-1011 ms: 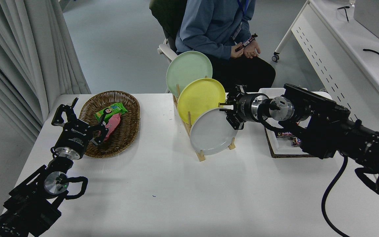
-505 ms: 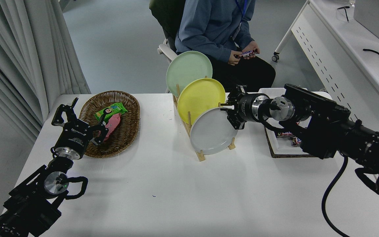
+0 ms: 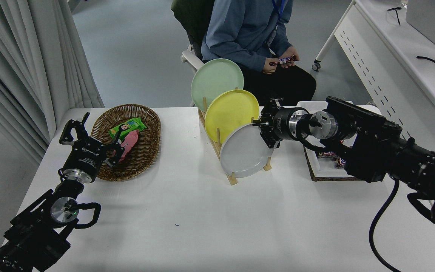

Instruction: Place the plate on the table

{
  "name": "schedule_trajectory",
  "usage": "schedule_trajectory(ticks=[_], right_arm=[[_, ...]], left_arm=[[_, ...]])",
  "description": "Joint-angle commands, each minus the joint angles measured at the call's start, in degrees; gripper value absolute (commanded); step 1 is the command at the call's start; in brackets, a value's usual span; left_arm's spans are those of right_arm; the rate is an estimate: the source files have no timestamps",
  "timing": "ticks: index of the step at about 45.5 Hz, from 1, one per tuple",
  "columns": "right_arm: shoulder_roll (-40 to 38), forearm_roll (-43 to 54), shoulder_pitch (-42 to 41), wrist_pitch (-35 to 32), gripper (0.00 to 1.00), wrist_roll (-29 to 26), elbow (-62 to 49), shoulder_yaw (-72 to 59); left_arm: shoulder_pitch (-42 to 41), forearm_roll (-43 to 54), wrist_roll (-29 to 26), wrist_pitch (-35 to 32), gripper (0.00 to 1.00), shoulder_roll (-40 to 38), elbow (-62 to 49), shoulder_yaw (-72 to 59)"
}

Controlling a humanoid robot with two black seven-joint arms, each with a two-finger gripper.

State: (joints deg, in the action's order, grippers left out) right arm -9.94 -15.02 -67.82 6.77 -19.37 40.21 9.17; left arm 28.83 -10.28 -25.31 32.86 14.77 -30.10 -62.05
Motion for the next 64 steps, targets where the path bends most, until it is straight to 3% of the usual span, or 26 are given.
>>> schedule_trajectory(ticks=[1, 10, 33, 53, 64], right_arm=[[0.0, -0.1, -0.4, -0.2, 0.00, -0.1, 0.6, 0.1], [-1.4, -0.1, -1.7, -0.9, 0.00, -3.4, 2.6, 0.1], [-5.0, -1.7, -6.4, 3.5, 0.00, -5.2, 8.3, 8.4], [-6.9, -21.8, -13.7, 7.1, 0.00, -9.3, 9.3, 11.2], [-5.9, -24.3, -18.8, 14.6, 0.00, -9.5, 9.3, 11.6]], left_arm=[[0.0, 0.0, 0.0, 0.0, 1.00, 0.0, 0.0, 0.0], [0.0, 0.0, 0.0, 0.0, 1.00, 0.0, 0.0, 0.0], [0.0, 0.0, 0.0, 0.0, 1.00, 0.0, 0.0, 0.0], [0.0, 0.0, 0.0, -0.1, 1.00, 0.0, 0.0, 0.0], [0.0, 0.0, 0.0, -0.1, 1.00, 0.0, 0.0, 0.0]])
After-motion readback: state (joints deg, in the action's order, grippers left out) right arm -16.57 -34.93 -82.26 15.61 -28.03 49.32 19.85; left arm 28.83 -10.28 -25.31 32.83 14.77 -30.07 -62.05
